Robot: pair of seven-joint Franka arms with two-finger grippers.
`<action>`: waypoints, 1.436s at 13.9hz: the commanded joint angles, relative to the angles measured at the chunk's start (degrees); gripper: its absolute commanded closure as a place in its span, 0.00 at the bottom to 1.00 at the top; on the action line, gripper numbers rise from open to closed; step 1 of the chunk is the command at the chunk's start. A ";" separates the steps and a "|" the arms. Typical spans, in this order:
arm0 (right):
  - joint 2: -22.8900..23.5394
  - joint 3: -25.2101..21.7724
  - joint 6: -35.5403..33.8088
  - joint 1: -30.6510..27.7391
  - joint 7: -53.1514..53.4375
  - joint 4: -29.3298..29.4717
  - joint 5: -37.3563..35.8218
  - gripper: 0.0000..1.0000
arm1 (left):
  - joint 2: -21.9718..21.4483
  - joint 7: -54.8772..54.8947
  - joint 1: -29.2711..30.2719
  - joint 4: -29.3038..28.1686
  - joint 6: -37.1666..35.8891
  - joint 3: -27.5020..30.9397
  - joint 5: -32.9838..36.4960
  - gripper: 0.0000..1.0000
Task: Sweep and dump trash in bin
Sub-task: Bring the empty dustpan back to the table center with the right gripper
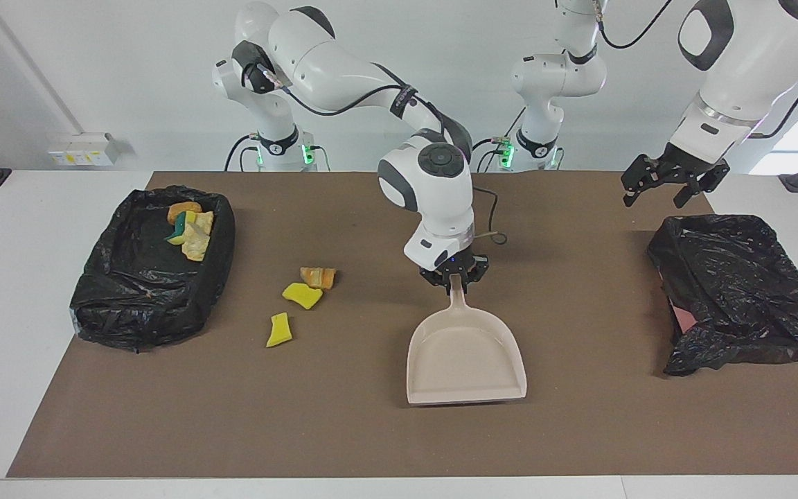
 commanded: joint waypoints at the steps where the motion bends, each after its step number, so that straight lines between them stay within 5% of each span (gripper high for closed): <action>1: 1.10 0.10 5.19 0.90 1.08 -1.72 -0.89 1.00 | -1.87 0.98 -0.23 -1.97 -1.67 -0.02 0.80 0.00; 6: 1.01 0.18 8.02 0.81 1.09 -4.63 -0.80 0.78 | -2.50 2.30 -0.31 -3.04 -1.33 -0.02 0.80 0.00; 7: 0.93 0.10 7.42 0.81 1.08 -4.73 -1.06 0.59 | -2.58 2.13 -0.32 -3.13 -1.24 -0.02 0.80 0.00; 8: 0.49 -0.17 6.63 1.42 0.74 -4.82 -1.84 0.06 | -2.58 2.13 -0.32 -3.30 -1.06 -0.02 0.80 0.00; 9: -0.47 -0.17 4.97 1.42 0.65 -4.99 -3.68 0.00 | -2.58 2.13 -0.40 -3.74 -0.62 -0.10 0.80 0.00; 13: -9.77 0.27 -5.32 0.72 1.08 -8.05 -2.48 0.00 | -1.53 1.60 -1.98 -4.53 1.57 -0.37 0.80 0.00; 20: -29.37 0.62 0.71 5.54 1.26 -35.79 11.94 0.00 | -1.27 -5.24 -8.47 -10.32 9.74 -0.55 0.80 0.00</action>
